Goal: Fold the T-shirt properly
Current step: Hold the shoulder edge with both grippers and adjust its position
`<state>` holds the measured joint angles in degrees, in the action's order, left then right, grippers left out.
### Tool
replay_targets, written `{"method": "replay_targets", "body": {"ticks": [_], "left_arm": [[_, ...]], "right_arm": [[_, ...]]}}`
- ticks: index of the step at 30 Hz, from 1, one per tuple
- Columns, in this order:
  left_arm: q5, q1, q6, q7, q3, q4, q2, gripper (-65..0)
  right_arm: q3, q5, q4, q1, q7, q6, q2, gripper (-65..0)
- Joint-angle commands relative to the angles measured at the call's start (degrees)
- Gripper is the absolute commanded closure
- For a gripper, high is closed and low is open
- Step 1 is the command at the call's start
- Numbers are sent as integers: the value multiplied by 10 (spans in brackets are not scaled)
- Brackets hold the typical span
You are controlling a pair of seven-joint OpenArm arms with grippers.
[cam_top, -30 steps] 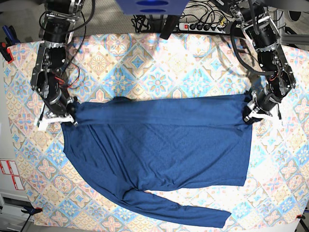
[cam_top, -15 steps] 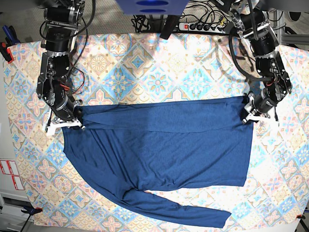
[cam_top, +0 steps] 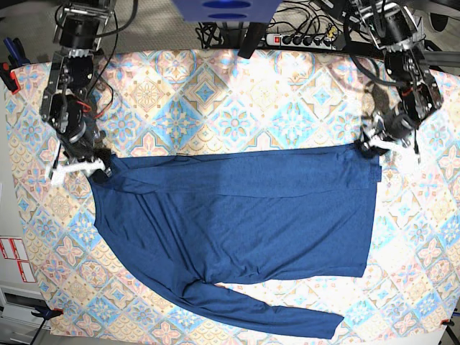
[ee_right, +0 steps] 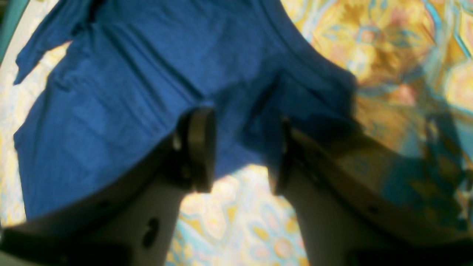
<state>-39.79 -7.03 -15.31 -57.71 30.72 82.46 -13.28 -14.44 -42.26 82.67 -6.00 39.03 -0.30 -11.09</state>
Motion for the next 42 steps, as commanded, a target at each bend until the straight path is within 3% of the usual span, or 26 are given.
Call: {"method": "replay_targets", "body": {"ticks": [1,12,33,42], "left_arm": [[-15,6,-6,10,2,9,-8,-282],[-12,42,-6,35,1,-90,-7,-281],[-17,9,-6,47,3,-94,-7,-281],[-13,68,-6,69,2,-183,2,-281]], "right_arm": [[-6,-2,9,1,-6,3,-6,-219],[1,0,4,2,-6,3,-6,-218],[1,0,4,3,-6,3,-6,-218],[1,0,4,4,-6,3,-6,-218]]}}
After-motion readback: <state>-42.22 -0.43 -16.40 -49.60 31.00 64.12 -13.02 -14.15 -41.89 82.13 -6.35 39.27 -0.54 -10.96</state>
